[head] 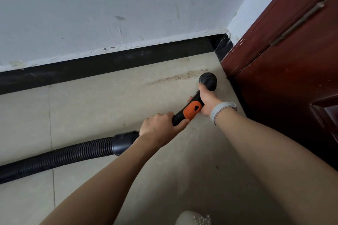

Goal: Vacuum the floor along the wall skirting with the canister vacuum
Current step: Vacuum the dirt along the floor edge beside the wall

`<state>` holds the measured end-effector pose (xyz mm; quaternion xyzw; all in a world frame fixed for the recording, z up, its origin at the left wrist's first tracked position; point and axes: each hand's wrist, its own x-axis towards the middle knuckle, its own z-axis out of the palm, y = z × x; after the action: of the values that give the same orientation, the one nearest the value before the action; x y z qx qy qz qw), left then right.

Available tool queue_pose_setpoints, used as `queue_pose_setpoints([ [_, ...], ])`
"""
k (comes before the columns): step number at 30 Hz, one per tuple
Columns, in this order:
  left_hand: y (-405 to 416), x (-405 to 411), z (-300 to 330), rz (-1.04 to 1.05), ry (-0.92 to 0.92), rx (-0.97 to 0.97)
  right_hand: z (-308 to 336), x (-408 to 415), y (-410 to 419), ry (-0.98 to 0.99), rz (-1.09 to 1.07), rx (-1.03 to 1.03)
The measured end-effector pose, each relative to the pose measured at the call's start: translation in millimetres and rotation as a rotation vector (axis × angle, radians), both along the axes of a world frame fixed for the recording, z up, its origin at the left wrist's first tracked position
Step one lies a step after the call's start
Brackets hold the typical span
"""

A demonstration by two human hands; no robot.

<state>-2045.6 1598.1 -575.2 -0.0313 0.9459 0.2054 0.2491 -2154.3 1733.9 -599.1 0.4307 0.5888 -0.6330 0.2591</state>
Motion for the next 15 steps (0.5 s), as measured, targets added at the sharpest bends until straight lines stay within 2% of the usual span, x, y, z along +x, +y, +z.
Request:
queue_pose_setpoints([
  [8,15.1,-19.5,-9.6,-0.091,0.006,0.031,-7.7,-24.1,22.6,0.076,0.011,0.052],
  [15,-0.7,2.1,-18.8,-0.023,-0.084,0.128,-11.5,-18.4,-1.3,0.108,0.091,0.013],
])
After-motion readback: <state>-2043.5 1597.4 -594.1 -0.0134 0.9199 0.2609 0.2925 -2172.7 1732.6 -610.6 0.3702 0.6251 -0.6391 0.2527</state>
